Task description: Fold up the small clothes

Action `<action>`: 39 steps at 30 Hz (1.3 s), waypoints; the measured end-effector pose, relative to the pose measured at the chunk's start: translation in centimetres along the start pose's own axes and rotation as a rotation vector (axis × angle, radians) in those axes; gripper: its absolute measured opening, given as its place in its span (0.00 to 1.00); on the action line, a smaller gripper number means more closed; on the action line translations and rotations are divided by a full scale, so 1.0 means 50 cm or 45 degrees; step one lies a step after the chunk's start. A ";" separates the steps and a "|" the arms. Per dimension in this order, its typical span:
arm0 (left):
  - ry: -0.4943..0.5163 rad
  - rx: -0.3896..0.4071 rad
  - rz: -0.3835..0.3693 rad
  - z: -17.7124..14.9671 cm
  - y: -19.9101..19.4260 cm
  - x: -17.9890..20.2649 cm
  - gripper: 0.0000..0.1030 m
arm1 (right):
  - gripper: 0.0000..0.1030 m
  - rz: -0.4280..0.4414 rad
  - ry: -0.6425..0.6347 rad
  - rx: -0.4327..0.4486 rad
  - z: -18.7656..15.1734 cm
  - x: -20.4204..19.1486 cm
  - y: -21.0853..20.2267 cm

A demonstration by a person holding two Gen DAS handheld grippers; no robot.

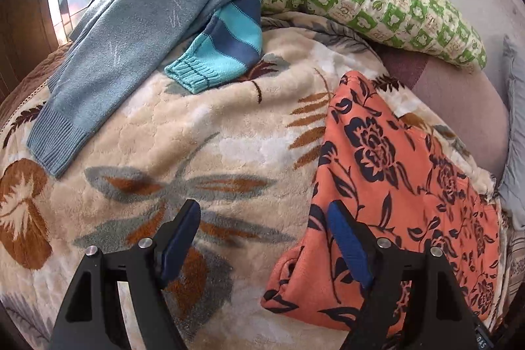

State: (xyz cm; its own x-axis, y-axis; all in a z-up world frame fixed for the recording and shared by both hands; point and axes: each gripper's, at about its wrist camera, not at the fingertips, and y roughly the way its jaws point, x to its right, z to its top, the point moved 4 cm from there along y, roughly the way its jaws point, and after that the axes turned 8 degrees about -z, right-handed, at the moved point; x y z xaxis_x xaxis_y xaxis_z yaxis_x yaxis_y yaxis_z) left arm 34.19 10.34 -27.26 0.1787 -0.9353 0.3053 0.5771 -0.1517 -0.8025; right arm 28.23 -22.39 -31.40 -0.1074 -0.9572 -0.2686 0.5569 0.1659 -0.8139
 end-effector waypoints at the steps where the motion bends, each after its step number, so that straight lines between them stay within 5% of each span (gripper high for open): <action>1: 0.011 -0.029 0.033 -0.005 0.007 -0.005 0.79 | 0.37 -0.010 -0.023 -0.001 0.000 -0.003 -0.004; 6: 0.006 -0.028 0.086 -0.009 -0.014 -0.020 0.79 | 0.37 0.085 0.012 0.073 0.006 -0.029 -0.046; 10: 0.067 -0.007 0.153 -0.009 -0.044 -0.014 0.79 | 0.41 0.109 -0.056 -0.111 -0.029 -0.076 0.029; 12: 0.057 -0.010 0.136 -0.012 -0.060 -0.020 0.79 | 0.43 0.081 -0.085 -0.066 -0.030 -0.087 0.017; 18: -0.121 -0.058 0.006 -0.036 -0.090 -0.066 0.79 | 0.48 0.194 0.077 -0.045 -0.026 -0.058 -0.022; 22: -0.347 -0.184 -0.195 -0.092 -0.068 -0.068 0.79 | 0.48 0.225 0.149 -0.012 -0.028 -0.041 -0.035; 36: -0.405 -0.013 -0.462 -0.076 0.005 0.029 0.77 | 0.48 0.191 0.118 0.095 -0.020 -0.047 -0.040; 39: -0.341 0.010 -0.395 -0.067 0.010 0.037 0.43 | 0.48 0.185 0.110 0.118 -0.008 -0.046 -0.034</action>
State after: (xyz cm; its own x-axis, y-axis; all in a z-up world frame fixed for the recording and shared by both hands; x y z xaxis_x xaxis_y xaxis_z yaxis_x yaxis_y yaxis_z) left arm 32.16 7.46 -28.82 0.1956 -0.7293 0.6556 0.6421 -0.4101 -0.6478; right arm 27.23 -20.38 -29.60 -0.0889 -0.9002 -0.4262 0.6448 0.2741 -0.7135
